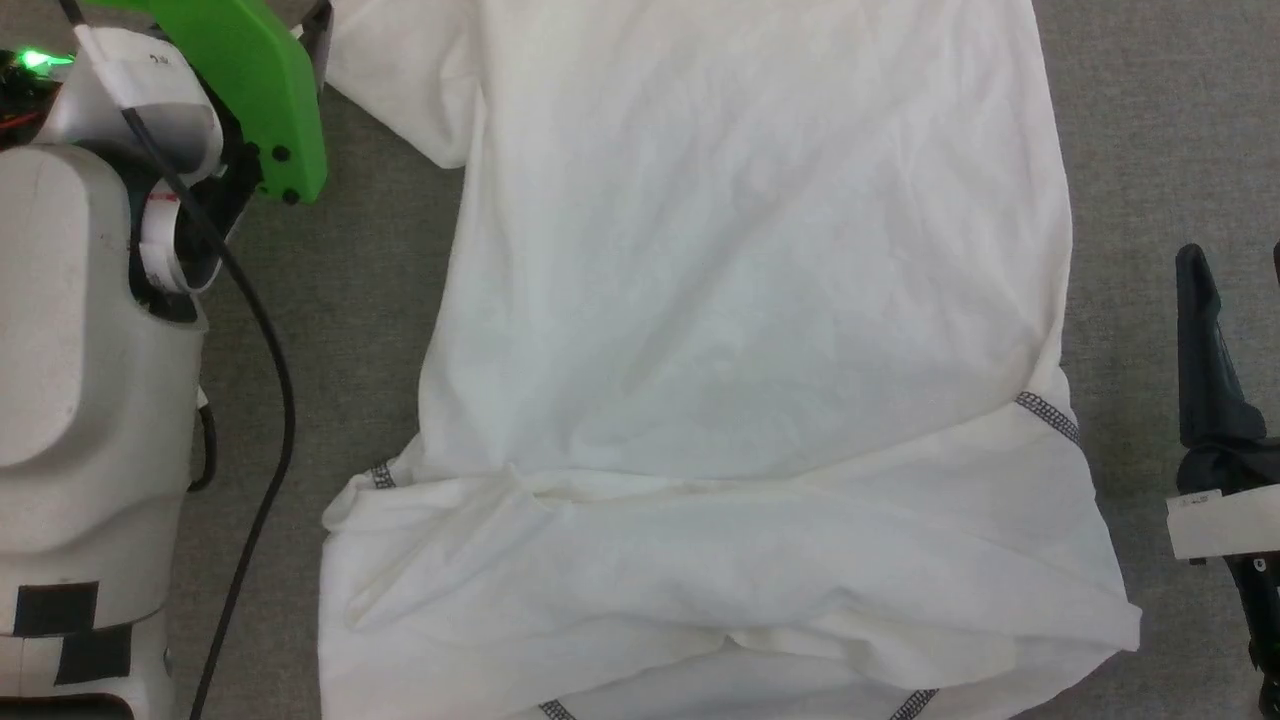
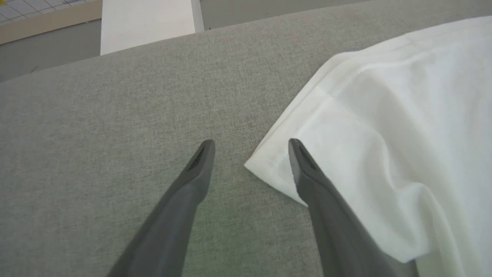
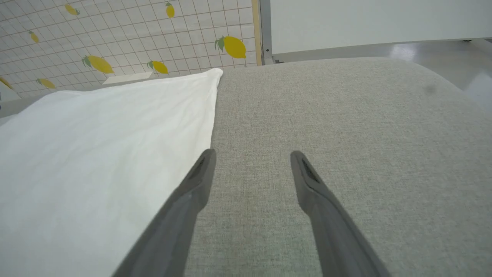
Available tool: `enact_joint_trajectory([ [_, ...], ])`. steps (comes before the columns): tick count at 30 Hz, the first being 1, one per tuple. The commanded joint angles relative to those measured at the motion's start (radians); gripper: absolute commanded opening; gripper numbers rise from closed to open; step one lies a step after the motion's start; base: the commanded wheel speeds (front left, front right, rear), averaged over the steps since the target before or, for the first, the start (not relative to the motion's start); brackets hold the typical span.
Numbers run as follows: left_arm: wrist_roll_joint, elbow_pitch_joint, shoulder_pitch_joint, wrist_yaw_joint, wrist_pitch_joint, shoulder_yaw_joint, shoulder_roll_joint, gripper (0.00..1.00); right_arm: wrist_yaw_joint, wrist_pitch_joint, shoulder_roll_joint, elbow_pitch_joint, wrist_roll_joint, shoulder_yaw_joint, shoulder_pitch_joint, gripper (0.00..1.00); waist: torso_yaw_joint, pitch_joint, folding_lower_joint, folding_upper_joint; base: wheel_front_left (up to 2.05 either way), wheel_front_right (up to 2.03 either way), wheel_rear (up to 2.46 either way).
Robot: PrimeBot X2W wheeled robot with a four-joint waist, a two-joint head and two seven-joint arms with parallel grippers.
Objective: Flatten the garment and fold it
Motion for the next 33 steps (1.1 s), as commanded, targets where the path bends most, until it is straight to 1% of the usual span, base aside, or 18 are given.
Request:
enact_joint_trajectory([
  [1,-0.009,0.0,-0.001,0.011,0.015,0.004,0.004,1.0,-0.002,-0.01,-0.006,0.005,0.009,0.001,-0.021,1.0,-0.022,0.033,-0.0002,0.0,0.0,0.0,0.0],
  [4,-0.012,0.0,0.015,0.029,0.056,0.004,0.007,1.0,-0.002,-0.015,-0.01,0.011,0.012,0.003,-0.024,1.0,-0.024,0.043,-0.0002,0.0,0.0,0.0,0.0],
  [8,-0.017,-0.001,0.04,0.052,0.078,0.008,0.006,1.0,-0.002,-0.015,-0.017,0.015,0.016,0.006,-0.031,1.0,-0.026,0.055,-0.0002,0.0,0.0,0.0,0.0],
  [9,-0.024,-0.001,0.046,0.051,0.088,0.007,0.005,0.4,-0.002,-0.015,-0.018,0.016,0.016,0.006,-0.034,1.0,-0.026,0.056,-0.0002,0.0,0.0,0.0,0.0],
  [10,-0.038,0.0,0.057,0.048,0.105,0.006,0.001,0.0,-0.002,-0.013,-0.021,0.016,0.016,0.006,-0.037,1.0,-0.026,0.056,-0.0002,0.0,0.0,0.0,0.0],
  [12,-0.06,-0.006,0.071,0.043,0.121,0.006,-0.006,0.0,-0.002,-0.009,-0.03,0.015,0.019,0.009,-0.044,1.0,-0.023,0.052,-0.0002,0.0,0.0,0.0,0.0],
  [15,-0.075,-0.01,0.076,0.043,0.088,0.018,-0.017,0.0,-0.002,0.005,-0.059,0.005,0.04,0.015,-0.07,1.0,-0.017,0.039,-0.0002,0.0,0.0,0.0,0.0],
  [17,-0.082,-0.007,0.074,0.037,0.054,0.026,-0.022,0.0,-0.002,0.02,-0.104,-0.01,0.048,0.012,-0.109,1.0,-0.012,0.026,-0.0002,0.0,0.0,0.0,0.0],
  [18,-0.084,-0.005,0.071,0.033,0.026,0.032,-0.025,0.0,-0.002,0.031,-0.143,-0.022,0.045,0.006,-0.144,1.0,-0.007,0.017,-0.0002,0.0,0.0,0.0,0.0],
  [20,-0.079,-0.004,0.063,0.027,-0.02,0.037,-0.026,0.0,-0.002,0.054,-0.191,-0.033,0.05,0.003,-0.201,1.0,0.0,0.006,-0.0002,0.0,0.0,0.0,0.0],
  [22,-0.072,-0.003,0.051,0.021,-0.073,0.039,-0.029,0.0,-0.002,0.097,-0.25,-0.033,0.067,0.011,-0.292,1.0,0.009,-0.001,-0.0002,0.0,0.0,0.0,0.0],
  [25,-0.064,0.0,0.035,0.013,-0.127,0.034,-0.039,0.0,-0.002,0.172,-0.32,-0.006,0.091,0.044,-0.43,1.0,0.026,-0.002,-0.0002,0.0,0.0,0.0,0.0],
  [26,-0.061,0.002,0.029,0.01,-0.144,0.031,-0.044,0.0,-0.002,0.201,-0.334,0.014,0.106,0.06,-0.489,1.0,0.033,0.0,-0.0002,0.0,0.0,0.0,0.0],
  [29,-0.059,0.008,0.011,0.002,-0.176,0.019,-0.06,0.0,-0.002,0.308,-0.349,0.099,0.154,0.105,-0.635,1.0,0.055,0.014,-0.0002,0.0,0.0,0.0,0.0],
  [31,-0.058,0.014,-0.003,-0.002,-0.188,0.008,-0.072,0.0,-0.002,0.384,-0.339,0.18,0.174,0.118,-0.731,1.0,0.073,0.028,-0.0002,0.0,0.0,0.0,0.0],
  [33,-0.055,0.02,-0.017,-0.007,-0.202,-0.005,-0.085,0.0,-0.002,0.463,-0.33,0.264,0.17,0.138,-0.81,1.0,0.093,0.041,-0.0002,0.0,0.0,0.0,0.0],
])
